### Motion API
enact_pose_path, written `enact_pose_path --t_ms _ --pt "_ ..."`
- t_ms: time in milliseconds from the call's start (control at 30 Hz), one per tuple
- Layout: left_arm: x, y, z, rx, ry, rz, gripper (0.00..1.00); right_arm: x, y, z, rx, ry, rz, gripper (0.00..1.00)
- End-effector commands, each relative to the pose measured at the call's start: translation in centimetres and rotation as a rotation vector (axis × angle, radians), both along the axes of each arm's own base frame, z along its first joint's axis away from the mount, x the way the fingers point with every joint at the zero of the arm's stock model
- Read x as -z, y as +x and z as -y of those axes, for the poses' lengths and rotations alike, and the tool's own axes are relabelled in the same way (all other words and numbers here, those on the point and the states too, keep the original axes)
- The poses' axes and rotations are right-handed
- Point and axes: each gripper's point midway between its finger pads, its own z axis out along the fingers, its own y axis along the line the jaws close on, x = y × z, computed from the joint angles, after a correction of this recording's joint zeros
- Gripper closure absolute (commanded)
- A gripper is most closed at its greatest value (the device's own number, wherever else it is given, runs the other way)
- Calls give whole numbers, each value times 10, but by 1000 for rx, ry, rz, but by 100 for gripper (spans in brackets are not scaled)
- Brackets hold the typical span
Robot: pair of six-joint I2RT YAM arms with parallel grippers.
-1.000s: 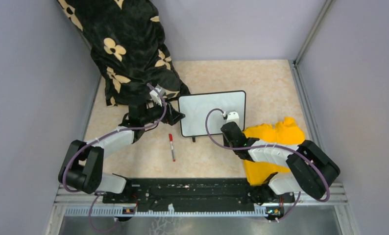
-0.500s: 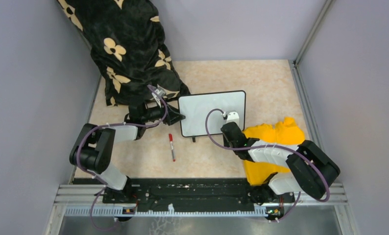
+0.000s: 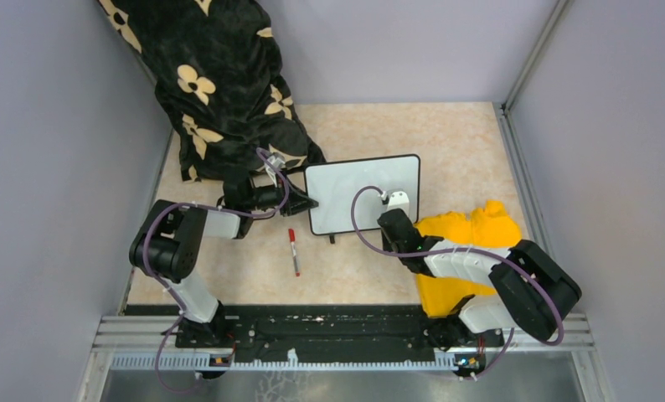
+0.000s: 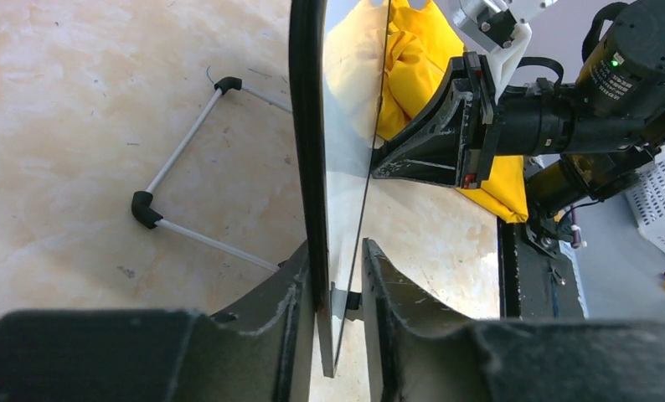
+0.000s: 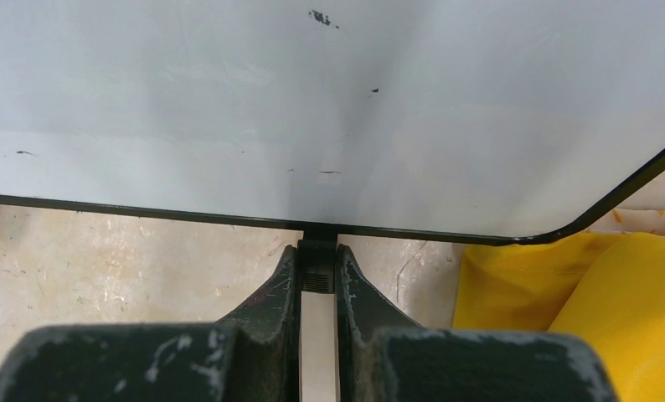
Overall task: Write a sentence on the whiteboard
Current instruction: Adjust the whiteboard on the whiteboard stand.
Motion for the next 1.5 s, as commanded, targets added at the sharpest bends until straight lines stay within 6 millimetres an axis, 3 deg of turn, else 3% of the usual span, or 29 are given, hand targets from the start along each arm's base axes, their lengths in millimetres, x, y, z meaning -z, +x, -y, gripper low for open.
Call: enact_pose_path --t_ms 0,367,1300,1367,1467 --pt "-4 -3 0 37 -9 59 73 -16 13 -4 30 24 79 100" --pt "4 -1 -7 -10 52 93 100 -16 13 7 80 8 96 100" --pt "18 6 -23 -136 156 85 100 -16 13 15 122 5 106 100" --pt "18 7 -24 -145 160 82 92 -16 12 14 116 6 104 100" --pt "16 8 -24 -151 161 80 67 -15 12 12 106 10 102 100"
